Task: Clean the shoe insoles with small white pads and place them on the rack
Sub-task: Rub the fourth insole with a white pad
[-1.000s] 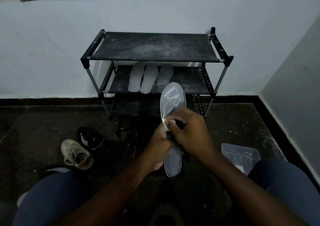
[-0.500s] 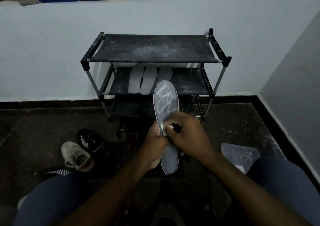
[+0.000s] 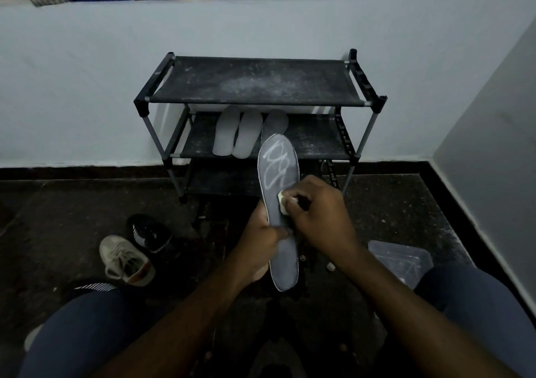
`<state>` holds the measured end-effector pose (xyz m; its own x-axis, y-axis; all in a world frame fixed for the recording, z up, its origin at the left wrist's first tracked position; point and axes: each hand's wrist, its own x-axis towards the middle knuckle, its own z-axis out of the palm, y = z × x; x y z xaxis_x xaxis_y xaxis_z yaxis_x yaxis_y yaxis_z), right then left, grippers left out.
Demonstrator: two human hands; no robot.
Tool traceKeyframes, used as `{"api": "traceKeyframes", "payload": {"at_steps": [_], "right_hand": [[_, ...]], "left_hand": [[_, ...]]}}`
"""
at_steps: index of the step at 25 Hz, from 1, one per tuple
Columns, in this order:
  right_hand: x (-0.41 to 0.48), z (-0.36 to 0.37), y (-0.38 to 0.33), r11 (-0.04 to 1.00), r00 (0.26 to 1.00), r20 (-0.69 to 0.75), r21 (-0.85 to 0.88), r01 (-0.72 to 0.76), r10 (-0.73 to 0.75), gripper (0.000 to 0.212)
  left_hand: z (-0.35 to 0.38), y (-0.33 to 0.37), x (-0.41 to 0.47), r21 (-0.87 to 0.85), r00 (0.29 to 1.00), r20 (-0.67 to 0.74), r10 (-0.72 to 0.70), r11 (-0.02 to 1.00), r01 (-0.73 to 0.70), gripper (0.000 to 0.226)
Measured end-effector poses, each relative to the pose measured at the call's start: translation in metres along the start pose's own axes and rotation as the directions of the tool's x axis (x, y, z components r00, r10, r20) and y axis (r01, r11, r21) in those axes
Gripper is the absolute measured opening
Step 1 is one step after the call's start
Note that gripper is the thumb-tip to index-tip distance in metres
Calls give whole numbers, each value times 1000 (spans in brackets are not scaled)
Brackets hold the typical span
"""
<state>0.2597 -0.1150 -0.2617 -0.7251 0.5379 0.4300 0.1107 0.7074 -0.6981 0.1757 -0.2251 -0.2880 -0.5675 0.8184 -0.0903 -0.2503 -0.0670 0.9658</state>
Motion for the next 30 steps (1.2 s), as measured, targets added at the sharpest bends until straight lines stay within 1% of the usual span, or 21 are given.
{"api": "traceKeyframes", "payload": {"at_steps": [1, 3, 5, 6, 9, 10, 12, 14, 18, 19, 21, 22, 23, 26, 27, 28, 30], "right_hand": [[0, 1, -3, 1000, 1000, -2, 8, 12, -12, 6], [-5, 7, -9, 999, 996, 71, 13, 46, -47, 6], [-9, 8, -9, 999, 991, 126, 2, 44, -44, 6], [-7, 7, -6, 1000, 994, 109, -13, 25, -23, 6], [-1, 2, -3, 999, 1000, -8, -24, -22, 22, 7], [-1, 4, -6, 1000, 1000, -4, -23, -5, 5, 7], [-6, 9, -9, 999, 997, 68, -29, 39, -37, 6], [-8, 9, -7, 999, 994, 103, -37, 33, -29, 5], [0, 5, -2, 999, 1000, 0, -30, -24, 24, 6], [0, 7, -5, 1000, 1000, 9, -24, -8, 8, 5], [-5, 13, -10, 999, 996, 86, -29, 39, -36, 6], [-7, 14, -10, 998, 993, 112, -40, 40, -36, 7], [-7, 13, -9, 998, 994, 107, -51, 26, -21, 8], [2, 6, -2, 997, 999, -25, -63, -34, 32, 6], [4, 6, -3, 997, 998, -46, -66, -37, 34, 6], [4, 8, -6, 997, 999, -35, -71, -23, 20, 6], [-1, 13, -9, 997, 999, 45, -78, 30, -27, 10]], "left_hand": [[2, 0, -1, 13, 1000, -2, -3, 1000, 3, 73], [4, -2, -3, 15, 1000, -19, 20, 1000, -20, 69], [1, -3, -2, 4, 999, -35, 41, 999, -41, 70], [0, -2, -2, -6, 999, -26, 38, 999, -38, 71], [4, 1, -2, -1, 1000, 8, 13, 1000, -13, 73], [6, 2, -3, -4, 1000, 6, 23, 1000, -23, 71], [5, 1, -3, -27, 999, -30, 42, 999, -42, 67], [0, 0, 0, -50, 998, -52, 46, 998, -49, 64], [-2, 1, 1, -35, 999, -29, 31, 999, -32, 69], [0, 1, 0, -30, 998, -38, 46, 998, -47, 68], [1, 1, 0, -25, 995, -74, 68, 997, -70, 67], [1, 1, 0, -22, 994, -85, 73, 997, -75, 67], [1, 0, 1, -23, 994, -81, 77, 997, -79, 66], [0, 0, 1, 8, 998, -31, 45, 999, -45, 69], [2, 0, 1, 21, 999, -22, 38, 999, -38, 70], [3, 0, 1, 25, 999, -20, 43, 999, -42, 69], [4, -1, 2, 12, 997, -49, 54, 998, -54, 62]]}}
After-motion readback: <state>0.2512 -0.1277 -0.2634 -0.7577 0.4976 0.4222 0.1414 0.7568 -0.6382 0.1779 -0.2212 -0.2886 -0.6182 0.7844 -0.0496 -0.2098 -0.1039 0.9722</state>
